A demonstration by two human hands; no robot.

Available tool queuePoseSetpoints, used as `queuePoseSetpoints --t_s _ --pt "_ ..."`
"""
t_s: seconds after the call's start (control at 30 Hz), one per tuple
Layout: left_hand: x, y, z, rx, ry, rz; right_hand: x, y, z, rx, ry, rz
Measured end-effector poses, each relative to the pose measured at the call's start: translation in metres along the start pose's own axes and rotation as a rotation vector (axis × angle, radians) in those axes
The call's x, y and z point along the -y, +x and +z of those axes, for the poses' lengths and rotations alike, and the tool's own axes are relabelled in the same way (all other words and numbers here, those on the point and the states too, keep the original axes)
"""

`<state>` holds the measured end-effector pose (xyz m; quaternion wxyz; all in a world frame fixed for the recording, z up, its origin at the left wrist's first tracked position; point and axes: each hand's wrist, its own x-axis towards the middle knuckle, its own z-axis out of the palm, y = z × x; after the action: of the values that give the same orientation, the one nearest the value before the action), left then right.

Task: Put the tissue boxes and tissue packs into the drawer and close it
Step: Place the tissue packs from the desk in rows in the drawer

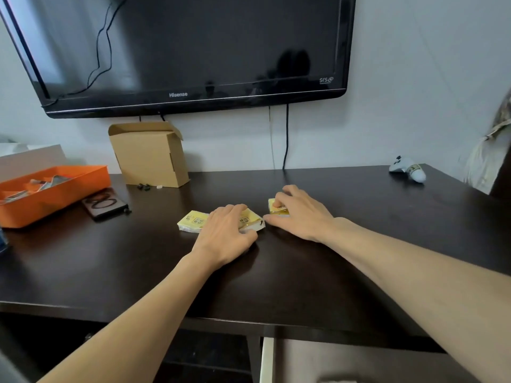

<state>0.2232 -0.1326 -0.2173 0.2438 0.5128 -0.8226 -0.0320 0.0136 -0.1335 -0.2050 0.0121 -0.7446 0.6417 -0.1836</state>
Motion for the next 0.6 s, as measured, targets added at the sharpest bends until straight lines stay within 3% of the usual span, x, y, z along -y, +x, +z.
queuePoseSetpoints --t_s 0.33,0.6 --pt "-0.006 -0.007 -0.007 -0.011 -0.114 0.012 -0.006 -0.06 -0.043 0.19 0.042 0.073" --pt "-0.025 -0.034 -0.024 -0.137 -0.246 0.087 -0.014 -0.121 -0.059 0.186 0.028 0.026"
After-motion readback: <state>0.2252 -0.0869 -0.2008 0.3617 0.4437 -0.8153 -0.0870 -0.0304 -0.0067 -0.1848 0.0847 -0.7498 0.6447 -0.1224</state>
